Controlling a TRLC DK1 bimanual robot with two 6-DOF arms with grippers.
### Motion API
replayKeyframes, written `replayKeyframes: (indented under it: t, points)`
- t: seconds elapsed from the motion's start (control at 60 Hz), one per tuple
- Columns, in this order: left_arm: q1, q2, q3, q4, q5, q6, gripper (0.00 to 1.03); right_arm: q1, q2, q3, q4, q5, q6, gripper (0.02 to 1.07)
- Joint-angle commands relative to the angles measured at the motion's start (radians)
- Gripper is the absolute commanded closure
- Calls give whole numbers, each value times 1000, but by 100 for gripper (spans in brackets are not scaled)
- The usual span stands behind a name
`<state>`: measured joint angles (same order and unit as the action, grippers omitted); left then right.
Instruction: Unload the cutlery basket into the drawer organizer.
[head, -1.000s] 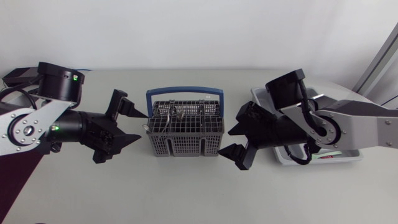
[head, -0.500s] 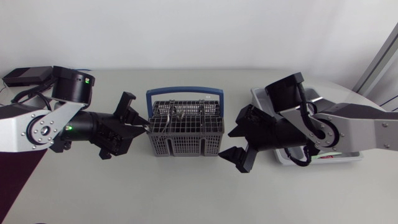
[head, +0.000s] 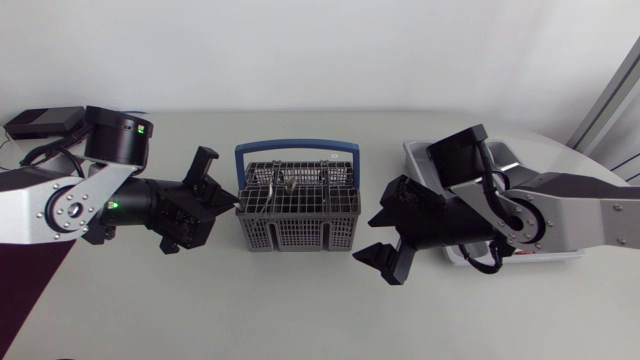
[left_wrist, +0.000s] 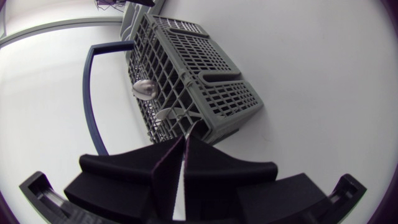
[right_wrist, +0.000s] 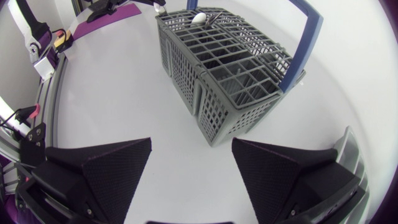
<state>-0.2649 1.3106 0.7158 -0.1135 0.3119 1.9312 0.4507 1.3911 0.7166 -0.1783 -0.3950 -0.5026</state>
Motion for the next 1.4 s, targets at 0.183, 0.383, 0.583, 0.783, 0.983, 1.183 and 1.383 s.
replayKeyframes:
  t: [0.183, 0.383, 0.583, 0.783, 0.983, 1.183, 1.383]
  points:
    - [16, -85, -21, 29, 6, -6, 83, 26, -52, -29, -7, 1, -8, 14]
    - [32, -165, -26, -8, 21, -6, 83, 57, -99, -37, -30, 22, 12, 14]
    - [32, -264, -15, -92, 24, -3, 83, 98, -167, -51, -56, 56, 39, 14]
    - [30, -363, -13, -170, 26, -3, 83, 143, -239, -63, -78, 94, 73, 14]
    - [32, -419, -7, -219, 27, -15, 83, 217, -284, -75, -75, 171, 108, 14]
    - [39, -444, 7, -219, 33, -38, 83, 247, -303, -80, -76, 194, 124, 14]
    - [-45, -435, 117, -213, 27, -387, 83, 295, -399, -128, -50, 309, 114, 14]
